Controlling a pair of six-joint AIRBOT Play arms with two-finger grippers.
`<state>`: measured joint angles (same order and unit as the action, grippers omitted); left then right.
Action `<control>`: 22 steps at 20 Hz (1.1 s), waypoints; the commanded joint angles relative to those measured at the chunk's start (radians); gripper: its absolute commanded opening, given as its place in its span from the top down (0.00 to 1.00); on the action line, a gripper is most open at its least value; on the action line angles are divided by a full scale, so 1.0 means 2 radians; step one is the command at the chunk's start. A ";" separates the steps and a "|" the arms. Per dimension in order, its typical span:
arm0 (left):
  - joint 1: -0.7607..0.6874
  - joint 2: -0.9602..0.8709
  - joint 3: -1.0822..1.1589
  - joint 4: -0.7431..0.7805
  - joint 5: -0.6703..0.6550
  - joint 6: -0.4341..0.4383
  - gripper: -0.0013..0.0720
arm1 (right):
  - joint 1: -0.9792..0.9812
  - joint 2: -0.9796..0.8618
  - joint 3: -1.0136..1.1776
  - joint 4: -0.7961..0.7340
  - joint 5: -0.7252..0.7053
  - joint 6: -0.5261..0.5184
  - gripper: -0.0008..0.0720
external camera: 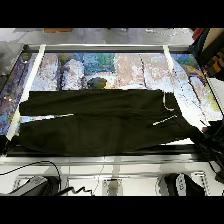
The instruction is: Fold the clothes and pants, and hang the long-sleeved shirts on hangers.
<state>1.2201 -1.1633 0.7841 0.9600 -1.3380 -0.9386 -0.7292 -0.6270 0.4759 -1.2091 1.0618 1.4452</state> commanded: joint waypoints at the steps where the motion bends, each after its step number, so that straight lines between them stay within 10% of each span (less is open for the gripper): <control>1: 0.001 0.018 0.025 -0.015 -0.065 0.021 0.96 | 0.000 0.047 0.013 -0.068 0.078 0.001 0.95; 13: -0.056 0.040 0.097 -0.226 0.069 0.041 0.97 | 0.000 0.139 0.145 0.008 0.070 0.033 0.95; 18: -0.235 0.024 0.108 -0.080 0.325 -0.133 0.97 | 0.000 0.007 0.145 0.102 -0.019 0.032 0.95; 22: -0.358 -0.069 0.181 0.033 0.375 -0.261 0.97 | 0.052 -0.128 0.147 0.152 -0.109 0.031 0.95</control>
<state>0.6697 -1.1957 1.0595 0.8433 -0.7399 -1.2411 -0.6849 -0.7185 0.7643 -1.0031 0.9871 1.5097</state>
